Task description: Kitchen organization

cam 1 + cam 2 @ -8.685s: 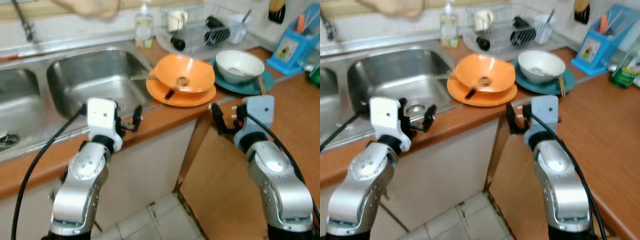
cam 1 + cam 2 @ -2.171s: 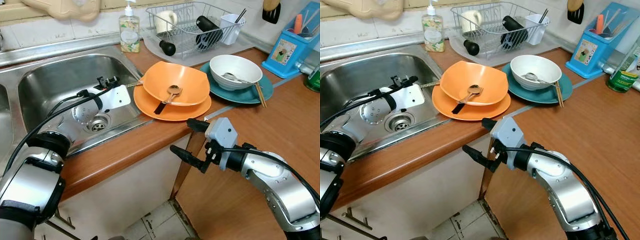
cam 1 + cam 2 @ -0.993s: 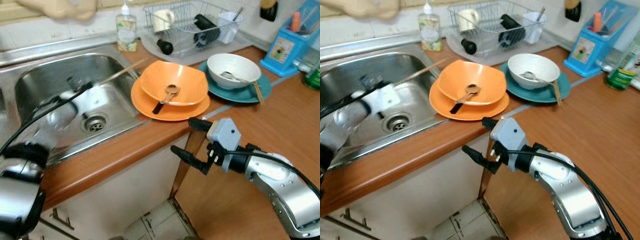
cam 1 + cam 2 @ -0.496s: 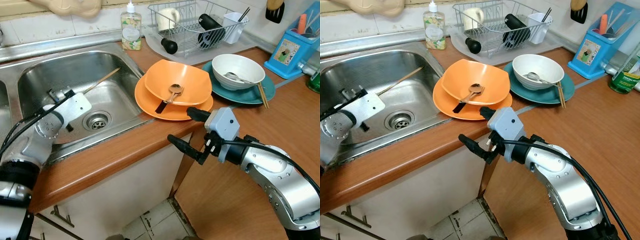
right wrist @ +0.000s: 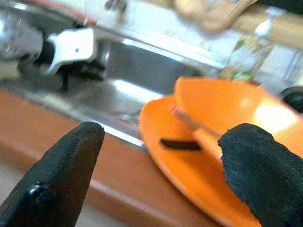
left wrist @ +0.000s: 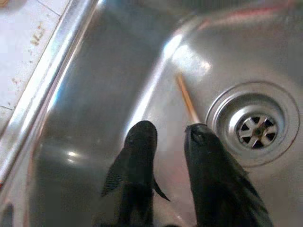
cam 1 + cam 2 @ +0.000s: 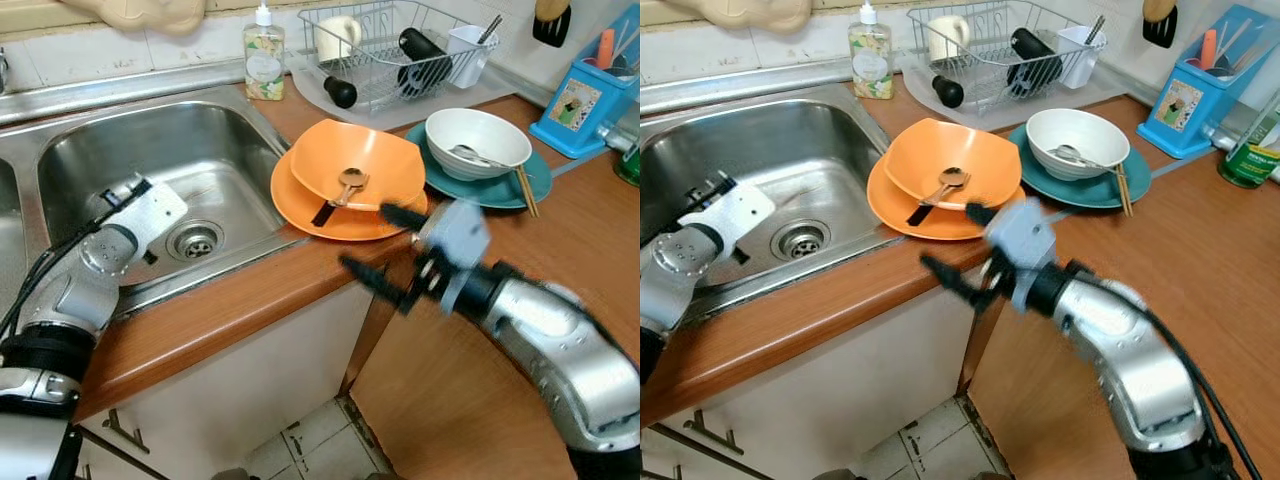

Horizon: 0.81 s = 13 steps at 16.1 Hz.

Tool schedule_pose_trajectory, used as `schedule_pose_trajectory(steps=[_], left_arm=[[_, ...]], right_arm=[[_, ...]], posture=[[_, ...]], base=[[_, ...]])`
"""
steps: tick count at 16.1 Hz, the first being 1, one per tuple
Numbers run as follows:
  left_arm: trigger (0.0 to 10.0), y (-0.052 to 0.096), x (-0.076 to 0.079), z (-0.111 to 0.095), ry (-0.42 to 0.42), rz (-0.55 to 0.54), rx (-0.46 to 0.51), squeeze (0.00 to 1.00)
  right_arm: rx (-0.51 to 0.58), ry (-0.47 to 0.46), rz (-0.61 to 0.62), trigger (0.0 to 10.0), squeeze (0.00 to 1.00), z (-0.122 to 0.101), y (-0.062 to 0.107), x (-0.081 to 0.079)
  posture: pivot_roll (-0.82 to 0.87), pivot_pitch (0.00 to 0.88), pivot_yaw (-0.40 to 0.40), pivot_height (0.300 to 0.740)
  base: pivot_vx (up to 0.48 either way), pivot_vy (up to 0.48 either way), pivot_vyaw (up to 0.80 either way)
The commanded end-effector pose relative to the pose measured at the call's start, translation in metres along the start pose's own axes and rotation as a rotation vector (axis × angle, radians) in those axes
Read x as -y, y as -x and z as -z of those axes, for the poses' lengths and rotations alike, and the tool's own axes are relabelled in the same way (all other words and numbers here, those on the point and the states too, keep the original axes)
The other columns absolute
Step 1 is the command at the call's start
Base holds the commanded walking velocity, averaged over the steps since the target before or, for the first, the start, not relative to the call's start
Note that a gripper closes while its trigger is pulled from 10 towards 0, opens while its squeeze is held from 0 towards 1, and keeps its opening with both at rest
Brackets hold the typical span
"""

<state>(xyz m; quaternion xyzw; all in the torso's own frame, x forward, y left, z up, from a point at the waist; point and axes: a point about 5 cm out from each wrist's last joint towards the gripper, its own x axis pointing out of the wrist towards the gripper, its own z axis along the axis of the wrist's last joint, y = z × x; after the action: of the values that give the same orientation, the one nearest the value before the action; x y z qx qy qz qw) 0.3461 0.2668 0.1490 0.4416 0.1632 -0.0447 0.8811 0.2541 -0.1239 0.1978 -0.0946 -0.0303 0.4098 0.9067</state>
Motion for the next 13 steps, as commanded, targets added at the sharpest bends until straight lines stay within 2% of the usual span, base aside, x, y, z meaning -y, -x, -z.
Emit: schedule_pose_trajectory(steps=[1,2,3,4,5,6,7,9,11,12,13], left_arm=[[10.0,0.001,-0.004,-0.004,0.023,-0.013,0.011,1.0],[10.0,0.002,-0.006,-0.004,0.053,-0.033,0.022,1.0],[10.0,0.004,-0.009,-0.005,0.125,-0.064,0.043,1.0],[10.0,0.005,-0.011,-0.006,0.151,-0.075,0.061,1.0],[10.0,0.011,-0.012,-0.014,0.22,-0.084,0.16,0.19],[10.0,0.013,-0.009,-0.017,0.245,-0.071,0.207,0.0],[10.0,0.02,-0.003,-0.024,0.325,-0.037,0.297,0.0],[10.0,0.031,0.004,-0.033,0.431,0.019,0.401,0.0],[10.0,0.05,0.012,-0.045,0.564,0.106,0.515,0.0],[10.0,0.065,0.022,-0.05,0.618,0.194,0.576,0.0],[10.0,0.075,0.028,-0.055,0.65,0.247,0.613,0.0]], right_arm=[[0.033,-0.02,0.016,10.0,1.0,-0.007,0.002,0.004],[0.077,-0.02,0.071,10.0,1.0,-0.013,0.002,0.01],[0.121,-0.064,0.105,10.0,1.0,-0.02,0.0,0.017],[0.136,-0.054,0.15,10.0,1.0,-0.022,0.0,0.022],[0.158,-0.022,0.238,10.0,1.0,-0.027,-0.002,0.032],[0.141,-0.015,0.262,10.0,1.0,-0.027,-0.003,0.035],[0.128,-0.008,0.266,10.0,1.0,-0.027,-0.005,0.037],[0.096,-0.008,0.278,10.0,1.0,-0.024,-0.01,0.038],[0.026,-0.035,0.283,10.0,1.0,-0.017,-0.015,0.038],[-0.015,-0.058,0.278,10.0,0.63,-0.01,-0.017,0.036],[-0.031,-0.072,0.285,10.0,0.0,-0.007,-0.016,0.036]], posture=[[-0.14,0.0,-0.045,0.74],[-0.13,0.0,-0.047,0.74],[-0.13,0.0,-0.047,0.74],[-0.13,0.0,-0.047,0.74],[-0.13,0.0,-0.047,0.74],[-0.13,0.0,-0.048,0.74],[-0.13,0.0,-0.047,0.74],[-0.13,0.0,-0.048,0.74],[-0.13,0.0,-0.048,0.74],[-0.13,0.0,-0.046,0.74],[-0.13,0.0,-0.044,0.74]], base=[[0.0,0.0,0.0],[0.0,0.0,0.0],[0.0,0.0,0.0],[0.0,0.0,0.0],[0.0,0.0,0.0],[0.0,0.0,0.0],[0.0,0.0,0.0],[0.0,0.0,0.0],[0.0,0.0,0.0],[0.0,0.0,0.0],[0.0,0.0,0.0]])
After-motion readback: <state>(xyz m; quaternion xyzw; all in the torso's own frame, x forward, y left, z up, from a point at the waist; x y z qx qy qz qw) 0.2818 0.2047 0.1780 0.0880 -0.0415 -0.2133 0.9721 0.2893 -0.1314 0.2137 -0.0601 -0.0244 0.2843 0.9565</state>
